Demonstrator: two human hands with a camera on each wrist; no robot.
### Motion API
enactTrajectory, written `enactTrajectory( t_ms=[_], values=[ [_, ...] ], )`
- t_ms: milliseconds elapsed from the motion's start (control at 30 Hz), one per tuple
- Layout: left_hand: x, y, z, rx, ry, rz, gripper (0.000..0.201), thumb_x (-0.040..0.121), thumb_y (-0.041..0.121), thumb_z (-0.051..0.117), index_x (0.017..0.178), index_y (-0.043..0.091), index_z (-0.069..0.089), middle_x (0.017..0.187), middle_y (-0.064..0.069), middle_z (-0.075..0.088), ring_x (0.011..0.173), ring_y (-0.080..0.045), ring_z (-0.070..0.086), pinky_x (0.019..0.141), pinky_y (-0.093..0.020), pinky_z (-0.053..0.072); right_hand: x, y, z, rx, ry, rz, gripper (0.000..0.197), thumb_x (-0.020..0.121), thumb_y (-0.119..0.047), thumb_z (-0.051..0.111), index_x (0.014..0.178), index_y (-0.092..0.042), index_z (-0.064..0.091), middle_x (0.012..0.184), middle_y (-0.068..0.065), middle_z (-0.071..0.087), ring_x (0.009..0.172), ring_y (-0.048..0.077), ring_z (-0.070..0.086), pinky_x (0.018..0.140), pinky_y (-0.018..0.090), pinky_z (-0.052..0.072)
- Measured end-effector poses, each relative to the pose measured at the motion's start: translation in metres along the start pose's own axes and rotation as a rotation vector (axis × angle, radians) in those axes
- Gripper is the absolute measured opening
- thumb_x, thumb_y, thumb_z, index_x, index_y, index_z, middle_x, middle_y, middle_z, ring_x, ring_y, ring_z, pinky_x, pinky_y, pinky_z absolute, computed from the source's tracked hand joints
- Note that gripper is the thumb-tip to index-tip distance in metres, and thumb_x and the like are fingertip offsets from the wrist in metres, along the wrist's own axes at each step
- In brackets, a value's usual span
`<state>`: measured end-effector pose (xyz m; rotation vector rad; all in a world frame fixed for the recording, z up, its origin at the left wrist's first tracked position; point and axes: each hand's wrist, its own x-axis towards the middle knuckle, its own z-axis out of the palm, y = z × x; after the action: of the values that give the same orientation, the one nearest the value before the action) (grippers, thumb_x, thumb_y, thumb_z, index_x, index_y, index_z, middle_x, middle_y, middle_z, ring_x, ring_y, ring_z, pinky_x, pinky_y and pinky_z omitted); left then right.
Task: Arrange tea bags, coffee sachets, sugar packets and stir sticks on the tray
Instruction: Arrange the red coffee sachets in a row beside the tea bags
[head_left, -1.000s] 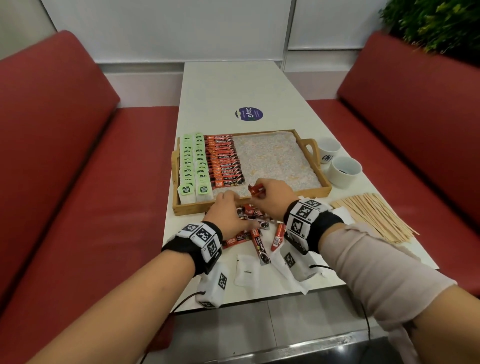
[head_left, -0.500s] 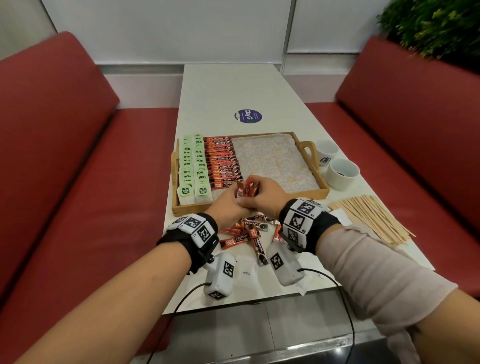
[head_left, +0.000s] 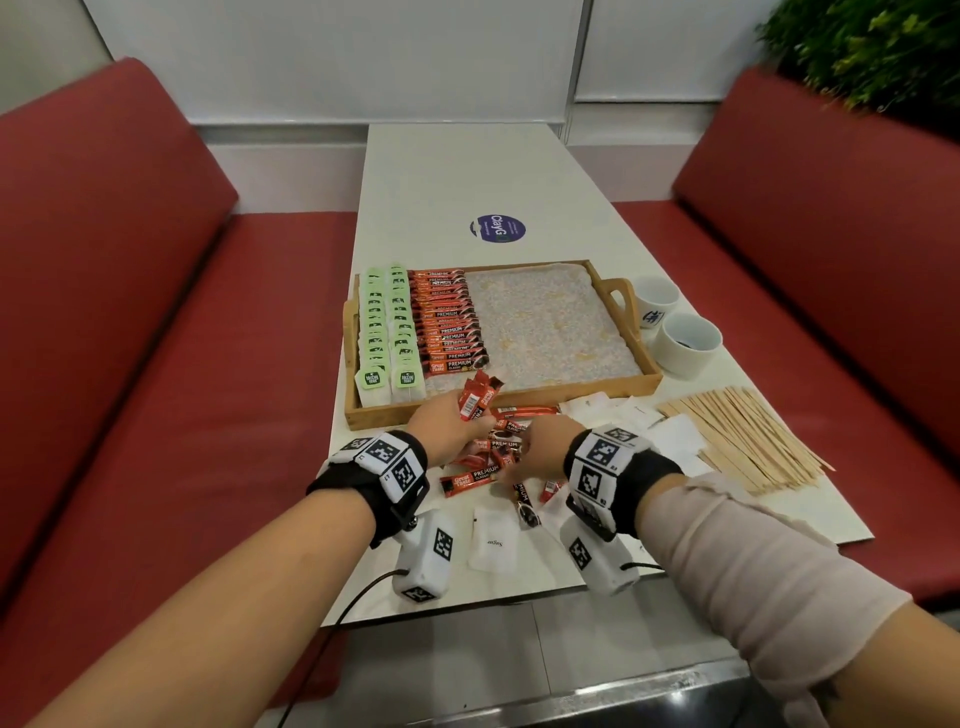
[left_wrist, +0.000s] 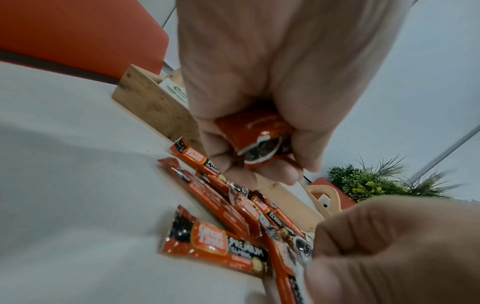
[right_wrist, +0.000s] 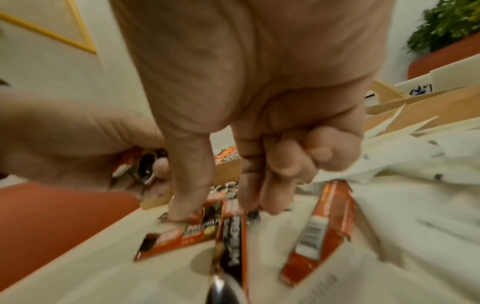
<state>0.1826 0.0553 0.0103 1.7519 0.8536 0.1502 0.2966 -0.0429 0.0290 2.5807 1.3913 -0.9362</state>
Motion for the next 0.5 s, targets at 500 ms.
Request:
enactTrajectory(
  t_ms=[500],
  values=[
    [-0.002,0.004,-0.013,0.224,0.086,-0.013,0.023,0.087,0.031,0.066,0.072,0.02,0.052,0.059,0.001,0.059,0.051,-0.013,0.054,0.059,-0.027,0.047,0.003,-0.002,-0.005,-0.093,-0.002,0.003,0.024,0.077,-0.034,0.071,0.073,-0.014,0.059,0.073,0.0,0.059,0.07,0.017,0.058,0.06,0.025,0.048]
  ],
)
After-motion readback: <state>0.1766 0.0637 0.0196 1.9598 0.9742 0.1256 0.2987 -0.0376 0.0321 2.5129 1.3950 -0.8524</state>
